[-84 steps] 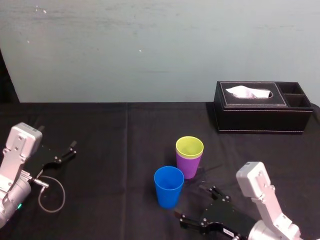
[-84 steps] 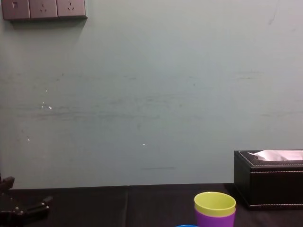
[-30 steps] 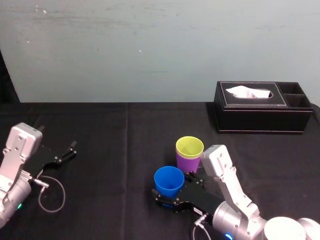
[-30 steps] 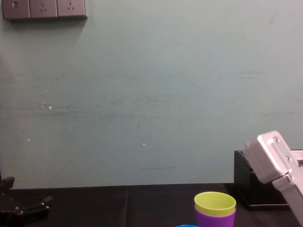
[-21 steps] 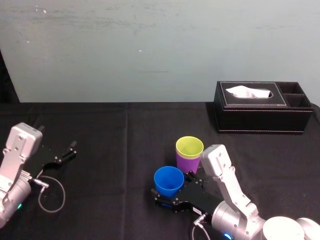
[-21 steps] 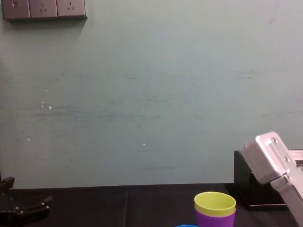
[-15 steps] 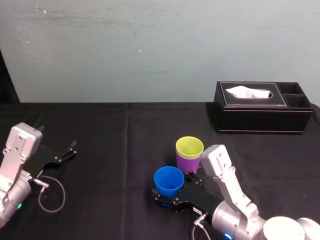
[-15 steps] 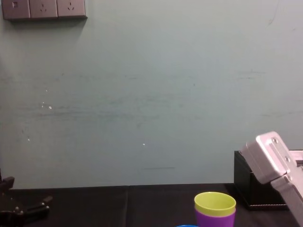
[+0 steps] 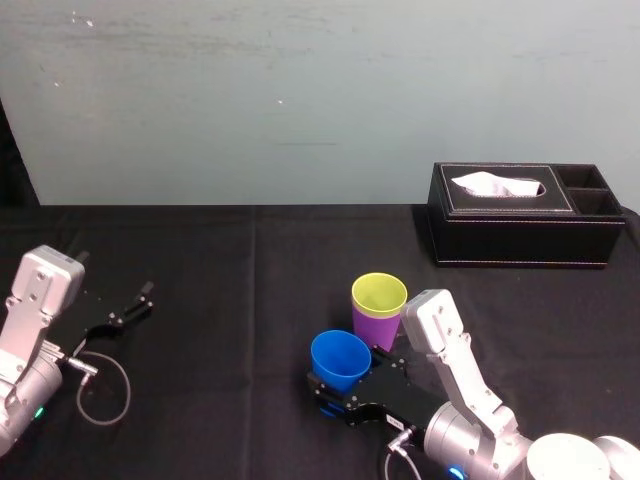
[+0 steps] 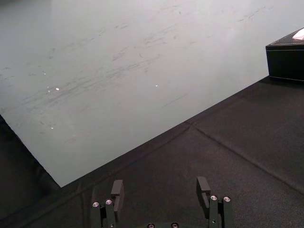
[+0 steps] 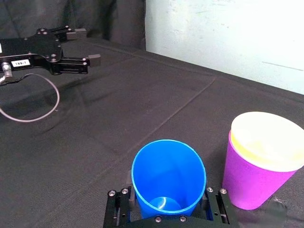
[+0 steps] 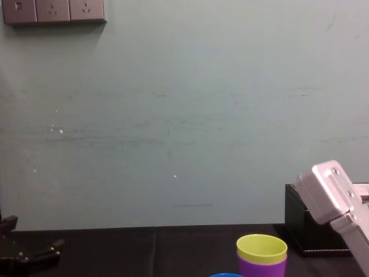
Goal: Stack the three plastic cups sequentially using one hand.
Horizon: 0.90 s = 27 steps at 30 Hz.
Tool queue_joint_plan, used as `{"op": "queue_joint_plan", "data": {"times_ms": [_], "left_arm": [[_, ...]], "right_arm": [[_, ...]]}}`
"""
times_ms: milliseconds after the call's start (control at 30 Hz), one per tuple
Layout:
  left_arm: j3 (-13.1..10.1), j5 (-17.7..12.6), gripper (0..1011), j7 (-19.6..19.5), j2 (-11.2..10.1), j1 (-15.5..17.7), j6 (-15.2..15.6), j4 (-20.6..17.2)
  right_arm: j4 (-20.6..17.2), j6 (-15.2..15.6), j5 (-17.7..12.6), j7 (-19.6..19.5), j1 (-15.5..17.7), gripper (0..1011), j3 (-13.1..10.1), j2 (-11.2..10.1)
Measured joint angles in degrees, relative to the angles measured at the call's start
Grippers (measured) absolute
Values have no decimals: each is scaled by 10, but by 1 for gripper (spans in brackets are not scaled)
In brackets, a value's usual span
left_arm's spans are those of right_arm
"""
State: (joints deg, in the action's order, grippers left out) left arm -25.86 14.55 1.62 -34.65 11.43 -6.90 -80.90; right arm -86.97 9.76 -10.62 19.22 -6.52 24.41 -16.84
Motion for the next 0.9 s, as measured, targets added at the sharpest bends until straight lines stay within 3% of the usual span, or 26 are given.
{"op": "queue_joint_plan", "data": {"times_ms": [233,500,633,900], "left_arm": [[0,0,1000,0,0,0,0,0],[0,0,1000,0,0,0,0,0],[0,0,1000,0,0,0,0,0],[0,0,1000,0,0,0,0,0]], "right_arm": [[-16,3,-2,3,2,722,-3,-5],[-67,43,-21,20,-7,722,-13,-22],[-92,62,-32,30,-23,722,-18,-35],[-104,93,-48,35,-67,722,-29,-53]]}}
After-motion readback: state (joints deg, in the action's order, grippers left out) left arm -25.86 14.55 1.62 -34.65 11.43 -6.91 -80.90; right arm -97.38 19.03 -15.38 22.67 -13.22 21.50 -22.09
